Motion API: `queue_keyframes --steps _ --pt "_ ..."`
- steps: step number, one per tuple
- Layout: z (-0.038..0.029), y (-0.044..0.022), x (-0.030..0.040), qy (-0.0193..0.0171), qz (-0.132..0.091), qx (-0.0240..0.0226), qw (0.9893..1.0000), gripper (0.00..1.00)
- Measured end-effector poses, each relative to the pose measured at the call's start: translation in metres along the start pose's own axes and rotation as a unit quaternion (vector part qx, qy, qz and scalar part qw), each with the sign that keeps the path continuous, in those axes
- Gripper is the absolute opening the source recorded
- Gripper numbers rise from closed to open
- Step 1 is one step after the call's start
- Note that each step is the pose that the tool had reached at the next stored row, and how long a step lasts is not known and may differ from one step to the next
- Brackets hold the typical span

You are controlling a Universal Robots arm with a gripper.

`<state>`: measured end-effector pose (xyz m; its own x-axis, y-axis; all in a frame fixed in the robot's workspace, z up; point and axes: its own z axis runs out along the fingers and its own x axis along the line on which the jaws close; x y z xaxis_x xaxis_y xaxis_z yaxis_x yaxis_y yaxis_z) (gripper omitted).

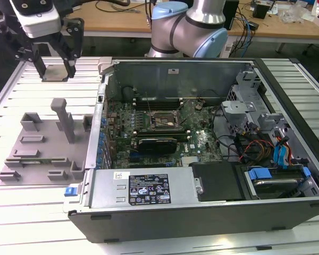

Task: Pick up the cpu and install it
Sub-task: 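Pick up the cpu and move it towards the insertion slot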

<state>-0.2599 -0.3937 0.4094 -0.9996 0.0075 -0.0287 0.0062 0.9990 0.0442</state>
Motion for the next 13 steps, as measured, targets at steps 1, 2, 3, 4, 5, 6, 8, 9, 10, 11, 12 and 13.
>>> queue_keyframes --steps 1,2,3,4,5,6,8,9,10,11,12,13 --pt "0.0001 0.0000 -0.0020 0.0000 0.000 0.0000 1.0000 0.55" --pt "0.0002 0.0000 -0.0051 0.0000 0.000 0.0000 1.0000 0.55" --pt "0.0002 0.0001 -0.0077 0.0000 0.000 0.0000 1.0000 0.55" --pt "0.0003 0.0001 -0.0095 0.0000 0.000 0.0000 1.0000 0.55" --pt "0.0005 0.0001 -0.0143 0.0000 0.000 0.0000 1.0000 0.55" --pt "0.0006 0.0001 -0.0178 0.0000 0.000 0.0000 1.0000 0.55" --pt "0.0008 0.0002 -0.0270 0.0000 0.000 0.0000 1.0000 0.55" --pt "0.0009 0.0002 -0.0325 0.0000 0.000 0.0000 1.0000 0.55" --pt "0.0011 0.0002 -0.0362 0.0000 0.000 0.0000 1.0000 0.55" --pt "0.0012 0.0003 -0.0407 0.0000 0.000 0.0000 1.0000 0.55" --pt "0.0013 0.0003 -0.0448 0.0000 0.000 0.0000 1.0000 0.55" --pt "0.0015 0.0003 -0.0487 0.0000 0.000 0.0000 1.0000 0.55"
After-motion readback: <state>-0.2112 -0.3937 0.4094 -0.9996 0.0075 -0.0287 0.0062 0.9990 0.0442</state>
